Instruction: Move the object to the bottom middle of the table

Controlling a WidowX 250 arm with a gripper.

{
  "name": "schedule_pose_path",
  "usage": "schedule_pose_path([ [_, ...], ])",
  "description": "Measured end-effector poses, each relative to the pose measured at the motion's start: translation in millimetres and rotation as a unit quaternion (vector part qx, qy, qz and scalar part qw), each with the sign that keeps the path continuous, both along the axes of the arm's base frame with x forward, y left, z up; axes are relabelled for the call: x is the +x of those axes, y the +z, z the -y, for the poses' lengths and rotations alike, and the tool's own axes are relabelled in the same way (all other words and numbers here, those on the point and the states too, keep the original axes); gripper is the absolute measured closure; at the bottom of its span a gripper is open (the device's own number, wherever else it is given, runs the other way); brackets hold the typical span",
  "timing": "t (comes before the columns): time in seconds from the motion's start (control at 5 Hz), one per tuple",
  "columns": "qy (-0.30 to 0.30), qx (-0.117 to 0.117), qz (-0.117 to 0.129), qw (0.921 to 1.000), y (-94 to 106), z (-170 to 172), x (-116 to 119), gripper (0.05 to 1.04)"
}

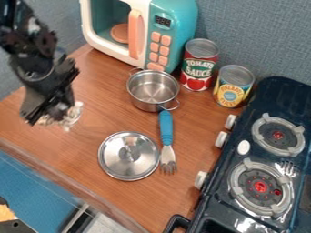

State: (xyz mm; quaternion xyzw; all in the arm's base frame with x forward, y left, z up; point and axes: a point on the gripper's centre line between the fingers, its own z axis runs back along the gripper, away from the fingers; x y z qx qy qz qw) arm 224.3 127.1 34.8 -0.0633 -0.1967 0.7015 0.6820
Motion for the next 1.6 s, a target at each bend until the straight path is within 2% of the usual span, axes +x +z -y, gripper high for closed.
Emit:
schedule_pose_path([
  [0.2,-0.021,-0.002,-0.017,0.9996,-11.1,6,-10,0.76],
  [0.4,-0.026,0.002,-0.043,0.9987,-26.0,5,-16,0.76],
  [0.6,-0.048,0.007,-0.063,0.9968,-40.0,9,-16,0.728],
  [0.8,-0.059,-0.031,-0.064,0.9957,-43.9,10,-11,0.423],
  [1.0,-0.062,-0.041,-0.071,0.9947,-41.6,12,-11,0.133],
  [1.2,-0.066,-0.04,-0.059,0.9953,-29.4,12,-8,0.077],
  [1.4,-0.06,-0.027,-0.041,0.997,-12.4,11,-6,0.083],
  [1.6,-0.065,-0.013,-0.005,0.9978,21.1,9,0,0.083],
])
